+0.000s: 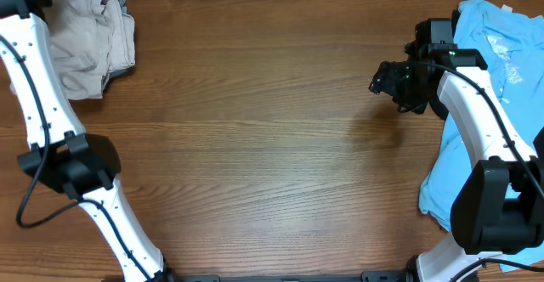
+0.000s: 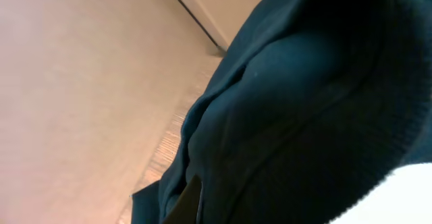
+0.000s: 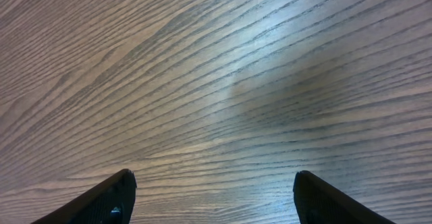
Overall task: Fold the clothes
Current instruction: 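Carry the black t-shirt left and place it on the beige garment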
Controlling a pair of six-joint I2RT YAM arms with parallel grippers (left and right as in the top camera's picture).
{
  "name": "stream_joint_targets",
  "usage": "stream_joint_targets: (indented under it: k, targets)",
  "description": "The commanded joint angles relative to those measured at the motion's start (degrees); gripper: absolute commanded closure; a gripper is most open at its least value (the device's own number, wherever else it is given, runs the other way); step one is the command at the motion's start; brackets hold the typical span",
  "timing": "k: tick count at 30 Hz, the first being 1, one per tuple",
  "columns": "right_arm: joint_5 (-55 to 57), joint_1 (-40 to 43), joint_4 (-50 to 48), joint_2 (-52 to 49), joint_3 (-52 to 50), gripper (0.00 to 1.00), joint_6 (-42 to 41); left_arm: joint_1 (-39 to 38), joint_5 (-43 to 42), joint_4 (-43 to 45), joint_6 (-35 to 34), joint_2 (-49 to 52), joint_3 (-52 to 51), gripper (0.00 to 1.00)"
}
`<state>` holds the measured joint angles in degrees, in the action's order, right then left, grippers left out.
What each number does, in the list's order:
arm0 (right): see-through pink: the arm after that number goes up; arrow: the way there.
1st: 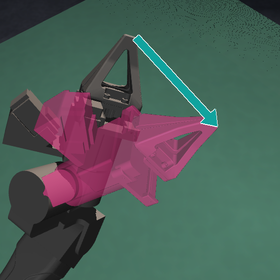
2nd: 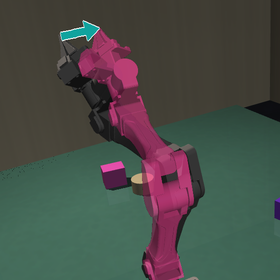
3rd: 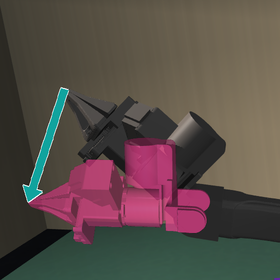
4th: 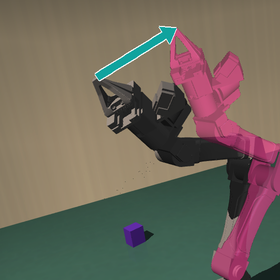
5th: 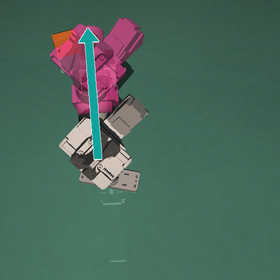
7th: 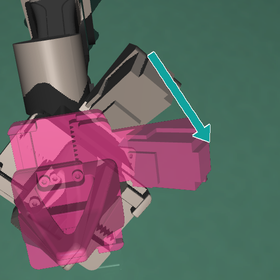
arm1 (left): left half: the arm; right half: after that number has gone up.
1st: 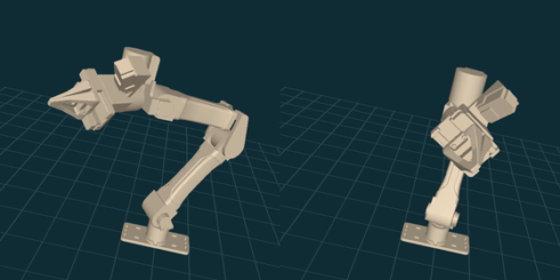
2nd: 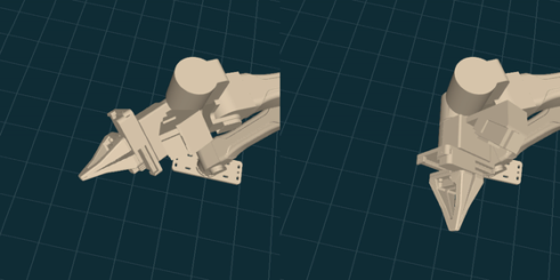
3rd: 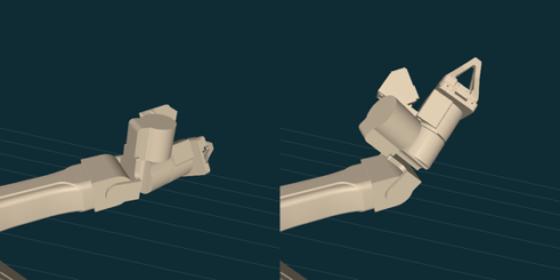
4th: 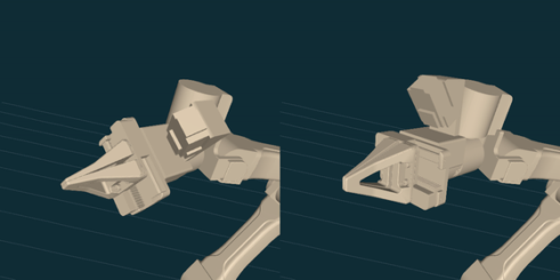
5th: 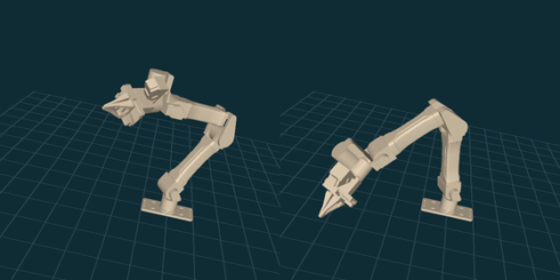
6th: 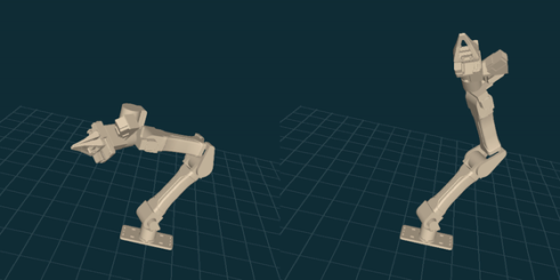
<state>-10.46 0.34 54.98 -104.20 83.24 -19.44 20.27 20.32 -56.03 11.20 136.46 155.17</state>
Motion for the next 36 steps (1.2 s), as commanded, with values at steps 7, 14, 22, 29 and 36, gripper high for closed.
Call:
stream_joint_targets:
  k: [7,14,22,29,36]
  targets:
    - [0.3,0.0,-0.3,1.1,1.1,0.21,0.2,0.8,-0.5,0.6,-0.5,12.4,-0.5,0.96]
    - [0.3,0.0,-0.7,1.1,1.1,0.22,0.2,-1.1,-10.8,-1.4,-2.3,15.1,-0.5,0.82]
    - [0.3,0.0,-0.9,1.1,1.1,0.21,0.2,-5.5,-15.3,-3.4,-2.2,15.1,-0.5,0.05]
    - [0.3,0.0,-0.9,1.1,1.1,0.22,0.2,-8.2,-16.1,-5.1,-2.0,12.0,0.1,0.00]
    - [0.3,0.0,-0.9,1.1,1.1,0.21,0.2,-7.7,-18.9,-5.7,-1.8,2.9,0.3,0.00]
